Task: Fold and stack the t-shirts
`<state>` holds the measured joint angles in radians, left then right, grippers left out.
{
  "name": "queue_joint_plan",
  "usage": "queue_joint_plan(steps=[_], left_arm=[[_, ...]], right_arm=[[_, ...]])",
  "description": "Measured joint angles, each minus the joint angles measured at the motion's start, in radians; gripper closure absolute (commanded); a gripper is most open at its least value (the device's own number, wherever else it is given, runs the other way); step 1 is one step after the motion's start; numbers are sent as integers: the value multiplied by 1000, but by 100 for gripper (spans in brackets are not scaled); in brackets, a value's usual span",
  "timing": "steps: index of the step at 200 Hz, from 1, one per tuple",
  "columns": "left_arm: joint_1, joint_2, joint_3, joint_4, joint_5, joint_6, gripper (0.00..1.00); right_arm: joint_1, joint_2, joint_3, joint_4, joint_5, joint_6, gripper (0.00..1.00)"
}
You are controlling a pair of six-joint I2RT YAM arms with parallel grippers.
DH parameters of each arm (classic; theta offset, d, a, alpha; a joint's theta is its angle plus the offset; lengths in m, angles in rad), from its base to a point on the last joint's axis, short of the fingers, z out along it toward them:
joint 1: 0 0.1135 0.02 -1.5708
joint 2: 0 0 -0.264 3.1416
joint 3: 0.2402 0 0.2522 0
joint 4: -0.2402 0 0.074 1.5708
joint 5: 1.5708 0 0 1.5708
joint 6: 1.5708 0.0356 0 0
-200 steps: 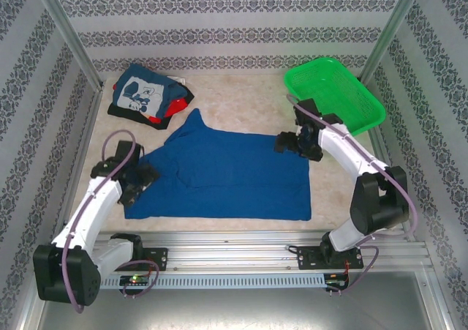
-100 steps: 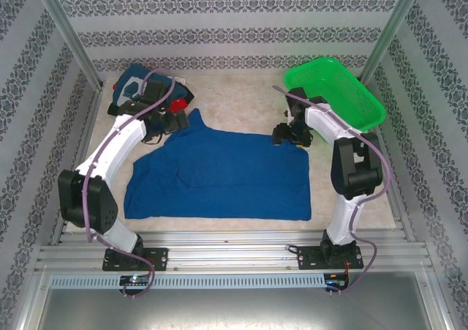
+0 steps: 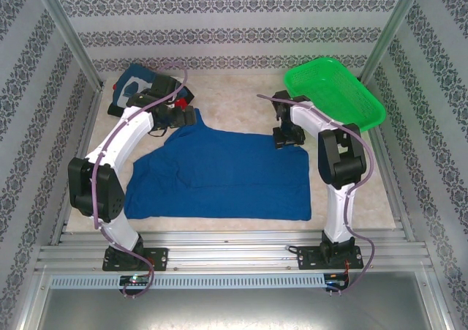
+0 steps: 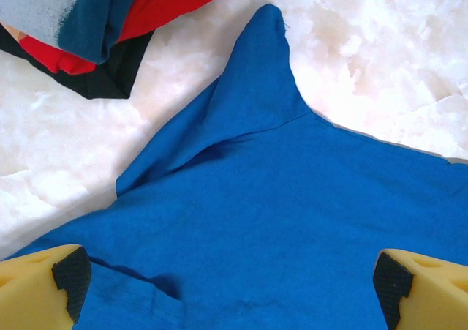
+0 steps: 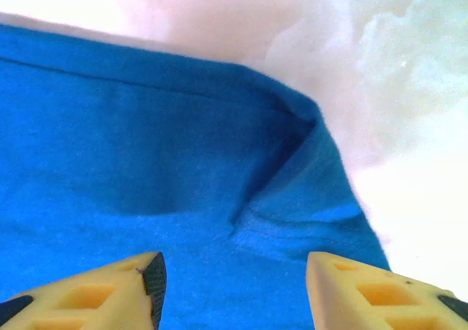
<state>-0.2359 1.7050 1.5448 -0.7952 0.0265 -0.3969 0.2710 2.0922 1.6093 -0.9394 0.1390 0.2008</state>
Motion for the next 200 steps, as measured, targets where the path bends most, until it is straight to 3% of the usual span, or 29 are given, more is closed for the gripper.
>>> queue_joint_plan(steps=[135, 200], left_arm=[[0, 0, 0, 10, 0, 13, 0], [0, 0, 0, 19, -1, 24, 0]], right_arm=[[0, 78, 34, 4, 96, -16, 72], [-1, 76, 34, 5, 119, -21, 91]])
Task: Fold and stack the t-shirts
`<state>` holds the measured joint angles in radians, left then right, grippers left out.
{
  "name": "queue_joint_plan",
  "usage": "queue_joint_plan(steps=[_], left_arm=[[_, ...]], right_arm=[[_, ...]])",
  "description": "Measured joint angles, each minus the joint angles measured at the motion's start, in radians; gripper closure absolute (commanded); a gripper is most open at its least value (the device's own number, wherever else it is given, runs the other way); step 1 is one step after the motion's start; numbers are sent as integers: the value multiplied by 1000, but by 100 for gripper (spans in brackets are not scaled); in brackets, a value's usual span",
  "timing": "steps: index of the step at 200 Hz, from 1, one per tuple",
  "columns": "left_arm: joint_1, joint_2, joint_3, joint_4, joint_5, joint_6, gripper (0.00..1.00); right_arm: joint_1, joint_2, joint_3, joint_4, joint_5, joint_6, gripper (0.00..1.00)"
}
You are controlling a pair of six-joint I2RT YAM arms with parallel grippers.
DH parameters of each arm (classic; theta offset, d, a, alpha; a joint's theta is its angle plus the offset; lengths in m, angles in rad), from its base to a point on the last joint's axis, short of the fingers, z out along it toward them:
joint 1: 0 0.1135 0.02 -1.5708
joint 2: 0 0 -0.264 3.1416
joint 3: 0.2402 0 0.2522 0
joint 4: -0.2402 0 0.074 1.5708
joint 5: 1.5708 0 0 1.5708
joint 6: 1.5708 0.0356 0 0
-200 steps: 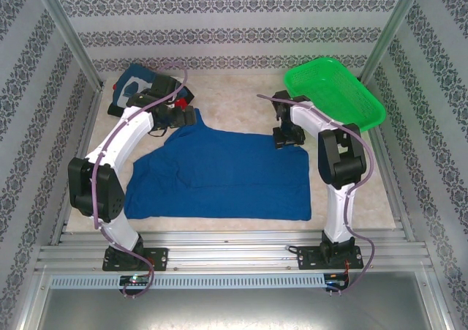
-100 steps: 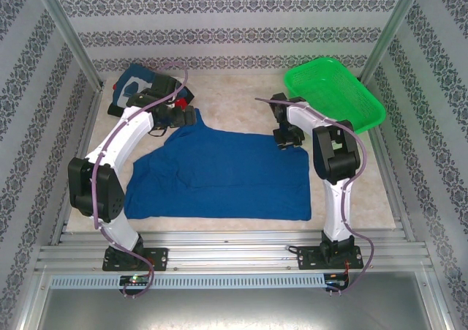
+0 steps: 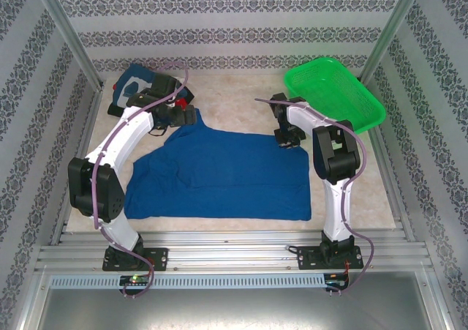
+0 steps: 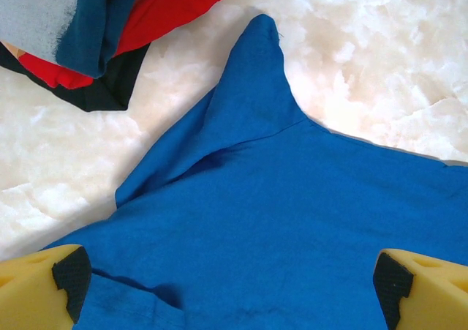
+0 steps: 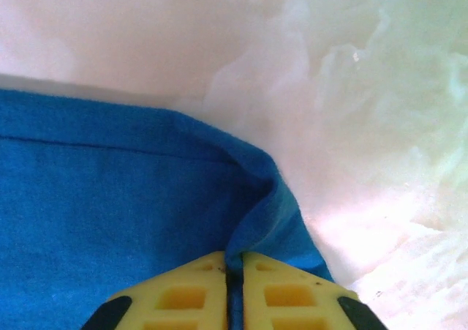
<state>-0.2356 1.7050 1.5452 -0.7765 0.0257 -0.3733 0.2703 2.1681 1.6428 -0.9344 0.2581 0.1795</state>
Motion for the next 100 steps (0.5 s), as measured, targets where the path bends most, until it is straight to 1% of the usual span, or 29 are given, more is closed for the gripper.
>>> queue_joint_plan(steps=[18, 41, 54, 79, 91, 100], left_arm=[[0, 5, 7, -1, 0, 8, 0], [1, 42, 58, -2, 1, 35, 0], [2, 87, 110, -7, 1, 58, 0], [8, 209, 235, -29, 17, 101, 10], [9, 272, 291, -41, 27, 121, 13], [10, 314, 326, -47, 34, 128, 18]], right_arm=[[0, -12, 0, -1, 7, -2, 100], [-1, -38, 0, -1, 21, -5, 100], [-5, -59, 0, -1, 25, -5, 100], [-13, -112, -8, 0, 39, -5, 100], [-18, -140, -16, 0, 42, -5, 100], [-20, -161, -27, 0, 42, -5, 100]])
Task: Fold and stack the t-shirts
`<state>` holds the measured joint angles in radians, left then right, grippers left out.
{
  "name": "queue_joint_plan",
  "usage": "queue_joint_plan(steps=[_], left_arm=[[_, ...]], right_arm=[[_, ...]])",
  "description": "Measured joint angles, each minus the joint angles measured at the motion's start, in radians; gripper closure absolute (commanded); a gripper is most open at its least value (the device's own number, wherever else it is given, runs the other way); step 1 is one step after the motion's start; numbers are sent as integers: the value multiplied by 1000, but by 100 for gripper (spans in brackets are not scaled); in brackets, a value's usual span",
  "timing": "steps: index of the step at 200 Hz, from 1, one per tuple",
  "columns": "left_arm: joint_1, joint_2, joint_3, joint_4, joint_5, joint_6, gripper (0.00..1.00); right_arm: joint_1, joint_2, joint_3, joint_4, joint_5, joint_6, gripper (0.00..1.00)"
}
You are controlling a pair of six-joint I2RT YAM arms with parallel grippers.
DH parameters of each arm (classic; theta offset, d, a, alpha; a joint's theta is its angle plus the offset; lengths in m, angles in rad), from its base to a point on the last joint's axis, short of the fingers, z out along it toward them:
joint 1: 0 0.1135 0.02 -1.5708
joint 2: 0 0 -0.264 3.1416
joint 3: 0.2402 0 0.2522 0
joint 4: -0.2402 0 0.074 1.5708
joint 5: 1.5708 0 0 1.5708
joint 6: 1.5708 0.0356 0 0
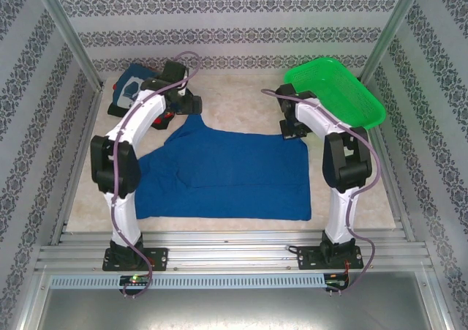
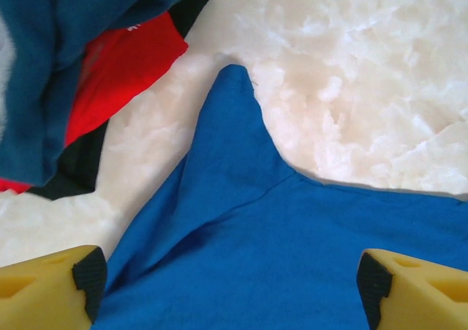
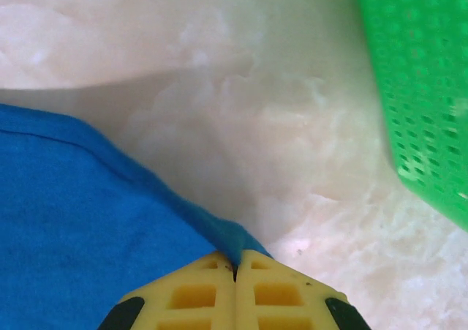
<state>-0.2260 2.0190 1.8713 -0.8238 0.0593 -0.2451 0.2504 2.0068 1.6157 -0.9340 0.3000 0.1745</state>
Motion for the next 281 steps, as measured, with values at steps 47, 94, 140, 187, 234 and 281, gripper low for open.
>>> queue_joint_plan(steps=[47, 94, 140, 187, 234, 281], left_arm=[[26, 193, 135, -9, 11, -13, 36], [102, 230, 134, 4, 1, -106, 43], [136, 292, 149, 37, 47, -162, 56], [135, 348, 132, 63, 103, -199, 54], [135, 348, 126, 78, 118, -217, 50], [136, 322, 49, 115, 146, -221, 51]], right_arm=[[-16, -70, -56, 2, 0, -9, 100], [-26, -82, -97, 3, -2, -18, 100], [-26, -96, -119, 2, -16, -18, 100], [-26, -97, -120, 3, -28, -18, 100], [-26, -97, -120, 3, -29, -18, 100], [-26, -97, -121, 3, -29, -18, 100]])
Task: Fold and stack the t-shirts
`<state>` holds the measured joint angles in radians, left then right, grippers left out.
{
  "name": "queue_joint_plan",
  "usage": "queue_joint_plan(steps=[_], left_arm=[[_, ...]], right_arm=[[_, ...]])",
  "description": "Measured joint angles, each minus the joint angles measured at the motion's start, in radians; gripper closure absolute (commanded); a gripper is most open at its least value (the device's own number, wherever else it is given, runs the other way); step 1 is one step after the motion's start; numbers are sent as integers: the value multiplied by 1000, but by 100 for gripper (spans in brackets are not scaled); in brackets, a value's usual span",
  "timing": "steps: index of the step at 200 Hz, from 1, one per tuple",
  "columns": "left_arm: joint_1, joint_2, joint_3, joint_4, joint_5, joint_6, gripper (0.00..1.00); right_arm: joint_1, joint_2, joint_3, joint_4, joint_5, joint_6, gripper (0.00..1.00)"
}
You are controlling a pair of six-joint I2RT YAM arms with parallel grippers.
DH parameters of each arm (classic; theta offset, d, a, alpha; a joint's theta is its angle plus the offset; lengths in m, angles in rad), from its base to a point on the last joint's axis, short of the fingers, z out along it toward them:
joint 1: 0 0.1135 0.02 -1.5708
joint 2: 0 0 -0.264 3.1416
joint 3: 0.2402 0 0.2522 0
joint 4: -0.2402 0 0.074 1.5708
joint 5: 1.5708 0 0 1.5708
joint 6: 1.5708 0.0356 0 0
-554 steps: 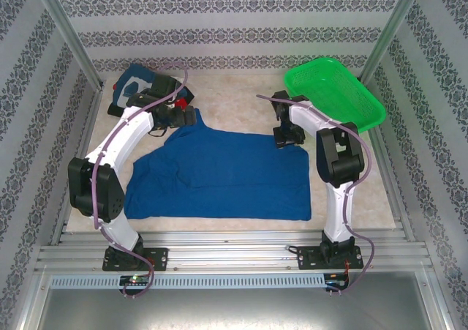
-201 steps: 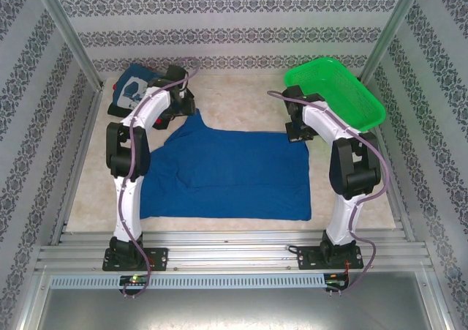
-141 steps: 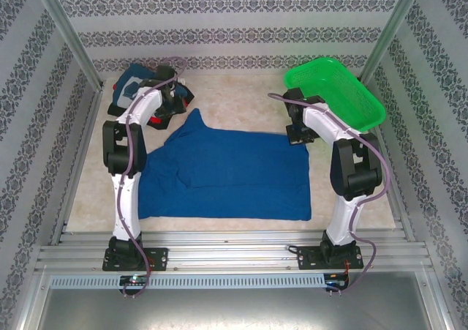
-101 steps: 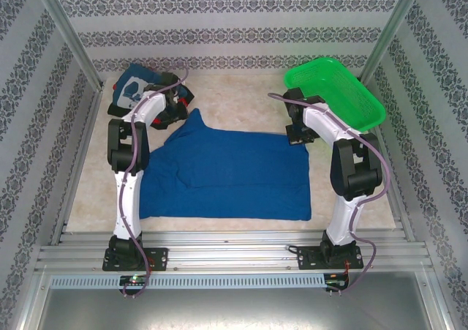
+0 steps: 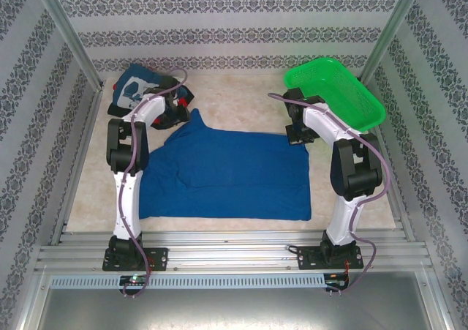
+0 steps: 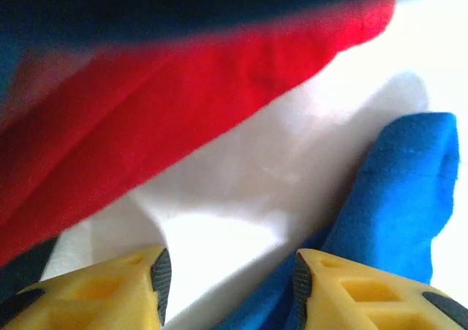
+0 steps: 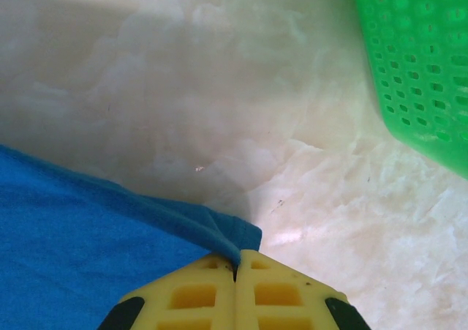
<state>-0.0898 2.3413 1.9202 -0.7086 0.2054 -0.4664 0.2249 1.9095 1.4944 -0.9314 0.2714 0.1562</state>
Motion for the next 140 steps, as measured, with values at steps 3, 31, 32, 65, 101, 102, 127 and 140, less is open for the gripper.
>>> queue_joint_plan(steps=[3, 31, 32, 65, 101, 102, 127, 140], left_arm=[[0, -4, -10, 5, 0, 0, 51], [0, -37, -77, 66, 5, -5, 52], [0, -38, -79, 68, 5, -5, 52], [1, -53, -111, 98, 13, -10, 57], [4, -64, -130, 106, 36, -10, 59], [5, -64, -130, 106, 36, -10, 59], [2, -65, -130, 98, 46, 0, 60], [-3, -65, -129, 88, 45, 13, 64]], right_arm=[[0, 0, 0, 0, 0, 0, 100], [0, 0, 0, 0, 0, 0, 100], [0, 0, 0, 0, 0, 0, 100], [5, 0, 0, 0, 0, 0, 100], [14, 0, 0, -1, 0, 0, 100], [14, 0, 0, -1, 0, 0, 100], [16, 0, -1, -1, 0, 0, 100], [16, 0, -1, 0, 0, 0, 100]])
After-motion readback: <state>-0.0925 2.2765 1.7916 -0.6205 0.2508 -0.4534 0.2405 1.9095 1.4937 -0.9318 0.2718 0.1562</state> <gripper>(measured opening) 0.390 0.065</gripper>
